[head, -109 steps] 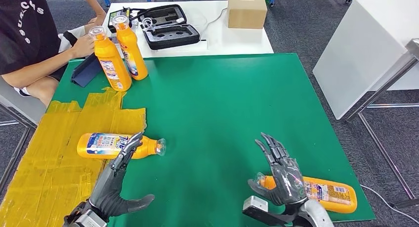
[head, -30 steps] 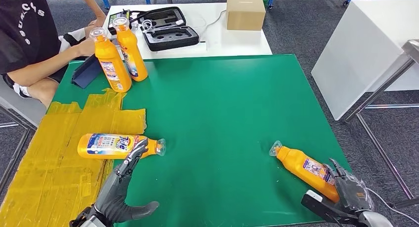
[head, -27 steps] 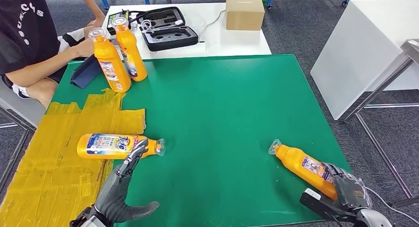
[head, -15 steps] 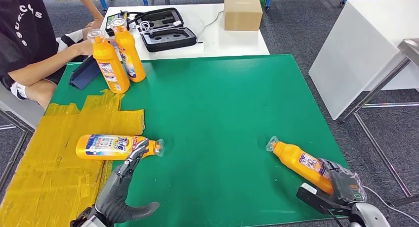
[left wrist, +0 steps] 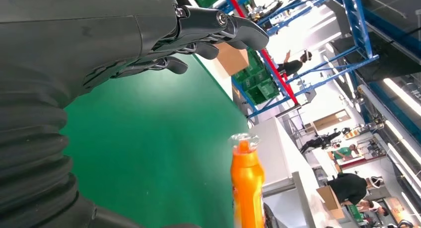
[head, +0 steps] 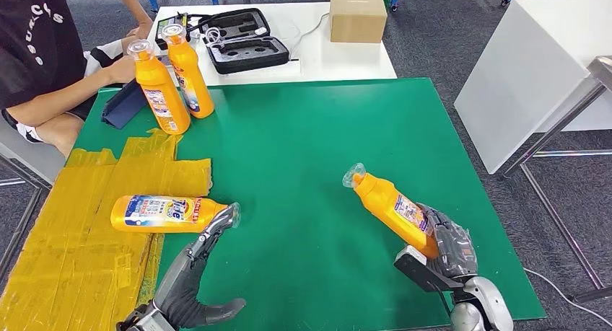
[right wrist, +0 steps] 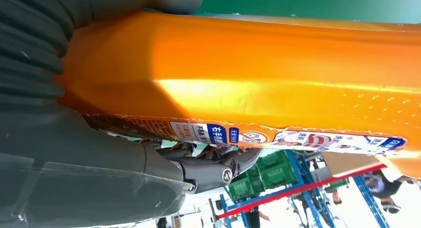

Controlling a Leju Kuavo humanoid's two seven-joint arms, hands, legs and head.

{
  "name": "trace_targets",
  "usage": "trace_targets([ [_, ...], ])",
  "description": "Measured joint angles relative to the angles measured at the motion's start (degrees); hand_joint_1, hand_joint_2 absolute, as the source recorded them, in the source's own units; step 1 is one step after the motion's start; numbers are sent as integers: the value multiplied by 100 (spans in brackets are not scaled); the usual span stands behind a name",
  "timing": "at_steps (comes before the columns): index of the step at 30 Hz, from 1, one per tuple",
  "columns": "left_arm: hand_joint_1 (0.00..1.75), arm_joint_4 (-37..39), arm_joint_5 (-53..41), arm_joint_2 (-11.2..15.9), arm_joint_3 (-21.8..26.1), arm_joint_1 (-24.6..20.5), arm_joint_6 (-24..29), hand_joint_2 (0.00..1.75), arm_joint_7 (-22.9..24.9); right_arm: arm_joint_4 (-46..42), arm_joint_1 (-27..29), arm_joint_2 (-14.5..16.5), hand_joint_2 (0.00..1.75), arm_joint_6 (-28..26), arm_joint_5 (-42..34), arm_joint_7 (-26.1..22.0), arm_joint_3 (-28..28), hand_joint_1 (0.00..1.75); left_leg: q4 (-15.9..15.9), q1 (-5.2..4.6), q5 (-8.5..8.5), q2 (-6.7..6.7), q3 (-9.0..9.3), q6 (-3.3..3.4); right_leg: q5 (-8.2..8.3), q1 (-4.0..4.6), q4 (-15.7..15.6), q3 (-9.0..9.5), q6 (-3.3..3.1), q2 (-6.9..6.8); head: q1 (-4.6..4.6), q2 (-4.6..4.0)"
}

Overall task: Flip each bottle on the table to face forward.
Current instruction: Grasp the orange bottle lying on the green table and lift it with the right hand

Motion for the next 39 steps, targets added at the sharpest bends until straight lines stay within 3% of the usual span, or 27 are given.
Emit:
trace_targets([
  [9,0,394,496,-149,-195,-325,-201,175,413,-26,-462,562,175,-79,-736,-160,151,175,1,-2,5,-1,-13,2,1,-1,0,-13,0,-2,0,0],
  [14,0,725,1196,-304,-225,-609,-505,175,569,-32,-690,1013,175,415,-1480,-392,350,175,0,1,7,-1,-13,-1,1,1,3,-13,0,-2,0,0],
  [23,0,1469,2852,-568,182,-1165,-863,175,973,66,-757,1818,175,848,-1945,-587,1389,175,-1,5,8,-2,-17,-3,0,3,8,-20,-2,-3,1,0],
  [39,0,2002,3309,-708,571,-1457,-807,175,1098,465,-853,2149,175,822,-1855,-528,2530,175,0,1,8,-1,-23,-3,0,0,8,-25,-1,-3,2,0],
])
